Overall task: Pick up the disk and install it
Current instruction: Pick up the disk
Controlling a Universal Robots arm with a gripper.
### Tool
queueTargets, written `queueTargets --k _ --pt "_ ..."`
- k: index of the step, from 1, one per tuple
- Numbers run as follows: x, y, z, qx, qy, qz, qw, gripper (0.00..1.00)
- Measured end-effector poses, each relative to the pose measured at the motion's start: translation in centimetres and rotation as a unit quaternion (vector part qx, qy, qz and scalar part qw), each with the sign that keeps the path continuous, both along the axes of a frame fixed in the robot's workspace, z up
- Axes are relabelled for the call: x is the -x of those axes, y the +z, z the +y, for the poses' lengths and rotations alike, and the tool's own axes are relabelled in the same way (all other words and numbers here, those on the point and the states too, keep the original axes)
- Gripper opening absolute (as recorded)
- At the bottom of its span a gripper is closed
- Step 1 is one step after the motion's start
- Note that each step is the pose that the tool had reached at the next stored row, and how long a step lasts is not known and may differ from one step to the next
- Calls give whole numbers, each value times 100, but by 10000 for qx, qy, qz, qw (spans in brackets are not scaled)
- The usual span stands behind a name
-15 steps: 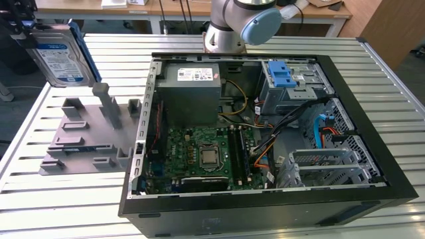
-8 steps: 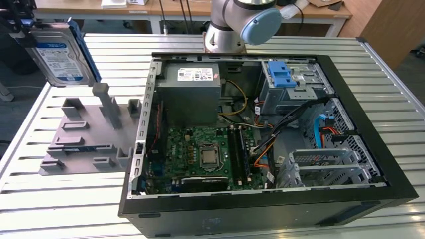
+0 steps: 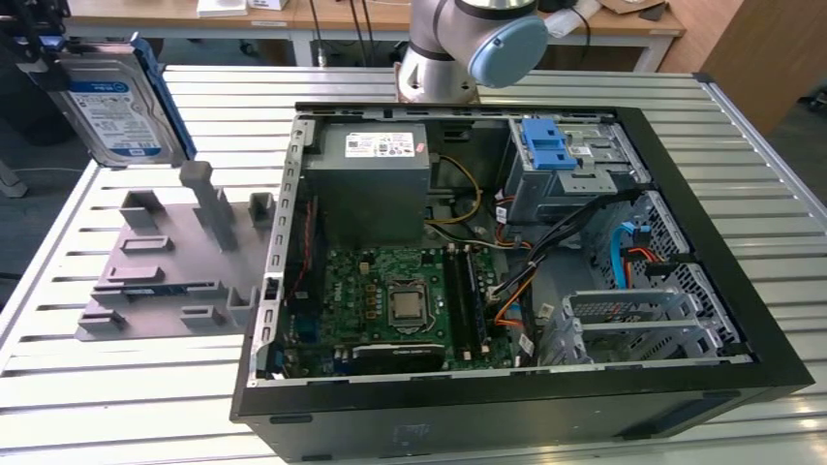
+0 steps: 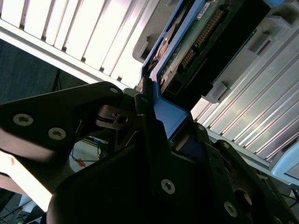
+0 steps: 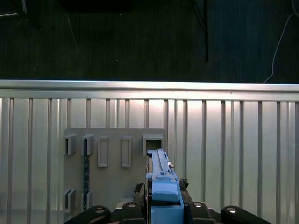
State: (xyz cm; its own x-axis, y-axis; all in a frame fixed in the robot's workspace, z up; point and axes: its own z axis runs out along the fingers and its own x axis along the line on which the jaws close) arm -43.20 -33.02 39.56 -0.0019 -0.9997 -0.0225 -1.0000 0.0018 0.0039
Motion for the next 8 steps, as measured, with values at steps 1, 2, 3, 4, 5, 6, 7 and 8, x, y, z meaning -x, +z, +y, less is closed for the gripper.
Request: queueTargets --k 1,2,3,4,5,6,7,8 --pt "0 2 0 0 0 0 10000 36" --pt "0 4 0 0 0 0 10000 36" --pt "0 6 0 0 0 0 10000 36" --pt "0 9 0 0 0 0 10000 36" --pt "0 11 0 0 0 0 10000 36" --pt "0 14 0 0 0 0 10000 36" --pt "0 17 0 0 0 0 10000 36" --pt "0 19 0 0 0 0 10000 36"
